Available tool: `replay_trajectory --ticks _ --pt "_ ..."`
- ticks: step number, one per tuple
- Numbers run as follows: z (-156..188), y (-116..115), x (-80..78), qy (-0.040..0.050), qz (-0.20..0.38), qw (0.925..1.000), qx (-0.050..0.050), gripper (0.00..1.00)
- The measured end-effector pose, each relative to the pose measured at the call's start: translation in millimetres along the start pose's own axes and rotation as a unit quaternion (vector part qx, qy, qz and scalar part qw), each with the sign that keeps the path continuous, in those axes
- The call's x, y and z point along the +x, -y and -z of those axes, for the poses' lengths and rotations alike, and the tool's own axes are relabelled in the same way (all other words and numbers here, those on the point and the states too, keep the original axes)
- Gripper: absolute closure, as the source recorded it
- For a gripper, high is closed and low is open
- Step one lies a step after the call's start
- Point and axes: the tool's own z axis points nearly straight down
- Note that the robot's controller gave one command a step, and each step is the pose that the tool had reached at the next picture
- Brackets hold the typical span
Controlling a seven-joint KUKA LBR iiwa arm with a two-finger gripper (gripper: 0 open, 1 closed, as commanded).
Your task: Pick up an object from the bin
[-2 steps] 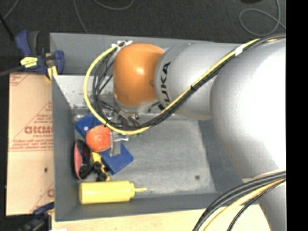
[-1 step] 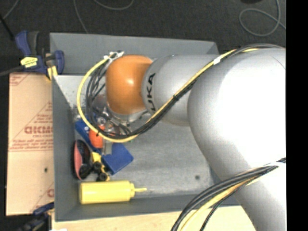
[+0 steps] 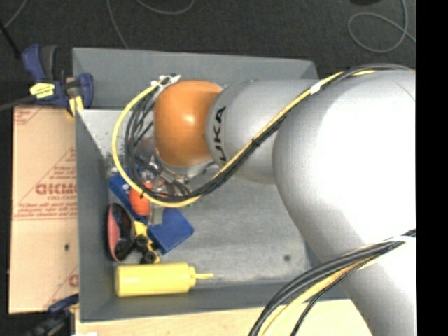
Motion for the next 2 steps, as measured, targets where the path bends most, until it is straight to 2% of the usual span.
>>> replay_trajectory --ticks 1,2 --pt "26 0 3.7 -0.0040 0.001 1.0000 0.000 1.00" --pt "91 1 0.7 -0.0031 -0.005 1.0000 -0.001 1.00"
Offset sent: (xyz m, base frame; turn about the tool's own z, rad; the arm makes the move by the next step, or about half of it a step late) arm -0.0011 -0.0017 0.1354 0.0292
